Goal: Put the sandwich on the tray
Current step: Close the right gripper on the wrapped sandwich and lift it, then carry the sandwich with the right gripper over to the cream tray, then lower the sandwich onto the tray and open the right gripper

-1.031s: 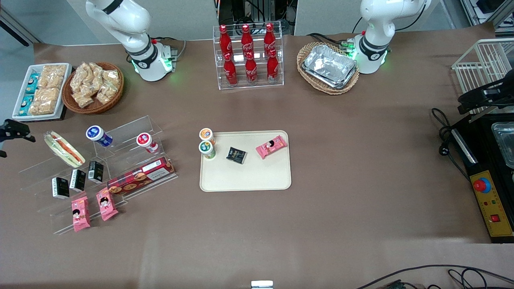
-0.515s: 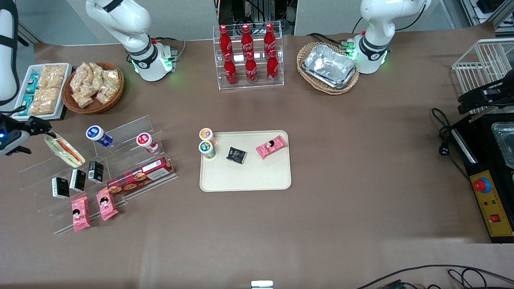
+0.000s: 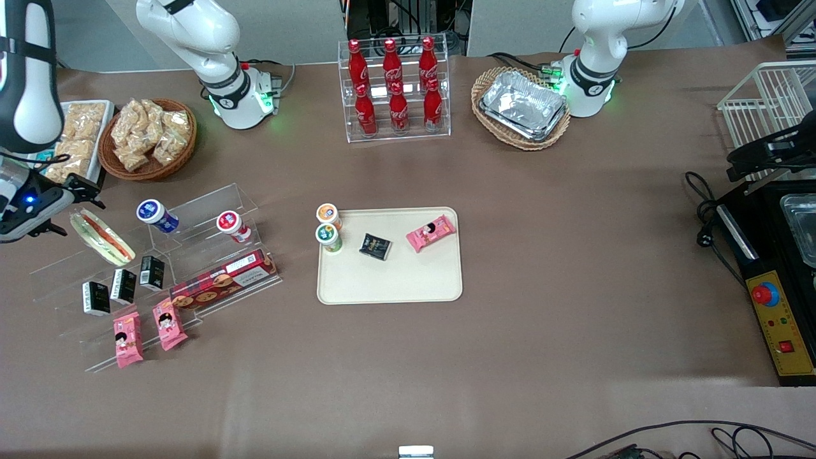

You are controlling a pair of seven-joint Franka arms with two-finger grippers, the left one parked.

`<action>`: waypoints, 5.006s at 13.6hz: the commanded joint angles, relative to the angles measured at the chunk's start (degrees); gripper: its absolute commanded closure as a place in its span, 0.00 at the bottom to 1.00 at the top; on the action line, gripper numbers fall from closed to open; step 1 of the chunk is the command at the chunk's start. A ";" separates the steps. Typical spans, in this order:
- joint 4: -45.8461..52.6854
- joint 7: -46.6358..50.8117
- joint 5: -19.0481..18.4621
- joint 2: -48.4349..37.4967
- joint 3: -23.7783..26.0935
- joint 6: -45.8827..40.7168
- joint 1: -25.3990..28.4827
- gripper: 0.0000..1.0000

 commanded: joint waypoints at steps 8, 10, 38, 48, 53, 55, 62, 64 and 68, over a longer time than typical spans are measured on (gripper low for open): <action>-7.24 -2.12 -1.68 0.15 -0.06 11.95 -0.77 0.06; -7.16 -2.39 -1.68 1.03 -0.15 14.05 -0.86 0.26; 25.27 94.66 -0.10 4.81 1.70 -23.82 25.30 0.83; 40.48 164.72 -1.06 27.73 1.61 -17.34 49.04 0.83; 40.66 187.51 -0.98 36.00 1.61 -4.32 55.55 0.83; 40.74 193.75 -0.98 39.25 1.52 -0.11 58.45 0.82; 43.73 208.02 -0.62 48.05 1.17 9.76 60.75 0.82; 43.65 207.59 -0.62 49.63 1.17 10.11 61.19 0.82; 43.64 207.41 -0.63 50.96 1.17 11.69 61.10 0.81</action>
